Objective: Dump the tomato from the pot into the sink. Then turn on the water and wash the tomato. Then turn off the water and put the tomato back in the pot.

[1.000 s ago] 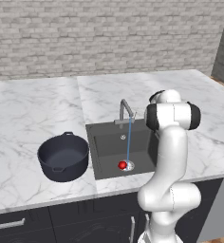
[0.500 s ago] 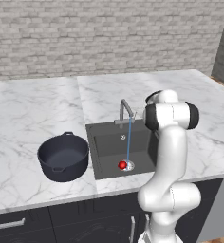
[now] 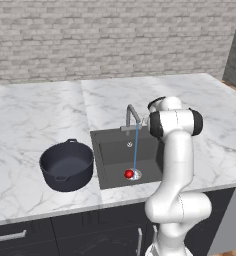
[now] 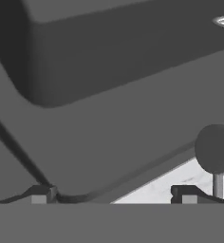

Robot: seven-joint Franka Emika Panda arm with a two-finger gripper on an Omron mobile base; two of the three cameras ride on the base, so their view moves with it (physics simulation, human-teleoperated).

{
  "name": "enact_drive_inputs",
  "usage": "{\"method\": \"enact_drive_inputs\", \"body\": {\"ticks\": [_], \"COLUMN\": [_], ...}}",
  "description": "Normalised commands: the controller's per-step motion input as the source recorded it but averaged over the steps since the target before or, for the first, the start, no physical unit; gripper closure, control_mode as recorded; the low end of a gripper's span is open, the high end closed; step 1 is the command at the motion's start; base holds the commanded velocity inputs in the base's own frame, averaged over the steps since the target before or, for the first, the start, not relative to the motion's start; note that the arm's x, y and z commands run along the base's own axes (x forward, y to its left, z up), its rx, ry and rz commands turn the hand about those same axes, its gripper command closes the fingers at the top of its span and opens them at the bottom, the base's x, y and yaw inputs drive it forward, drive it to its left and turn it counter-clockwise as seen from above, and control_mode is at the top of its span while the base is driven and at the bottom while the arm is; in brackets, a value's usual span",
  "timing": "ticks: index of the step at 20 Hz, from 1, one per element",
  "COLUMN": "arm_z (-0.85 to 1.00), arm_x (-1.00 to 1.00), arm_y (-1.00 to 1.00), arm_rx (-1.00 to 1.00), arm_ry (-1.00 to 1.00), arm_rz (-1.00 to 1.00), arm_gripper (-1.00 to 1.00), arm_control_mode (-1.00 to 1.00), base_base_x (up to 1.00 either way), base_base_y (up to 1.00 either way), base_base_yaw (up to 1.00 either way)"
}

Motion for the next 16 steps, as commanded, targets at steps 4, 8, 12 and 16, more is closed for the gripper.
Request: {"method": "enact_drive_inputs", "body": {"ticks": [4,8,12,16], "arm_z": [0.0,0.0,0.0,0.0], "arm_x": [0.44,0.26,0.08,0.04], "arm_y": [0.01,0.11,0.27,0.41], "arm_rx": [0.0,0.0,0.0,0.0], "arm_ry": [0.07,0.06,0.07,0.05], "arm_rz": [0.0,0.01,0.03,0.05], "arm_gripper": [-1.0,-1.0,-1.0,-1.0], "arm_control_mode": [-1.0,-1.0,-1.0,-1.0], "base_base_x": [0.0,0.0,0.0,0.0], "base_base_y": [0.0,0.0,0.0,0.0], "base_base_yaw": [0.0,0.0,0.0,0.0]}}
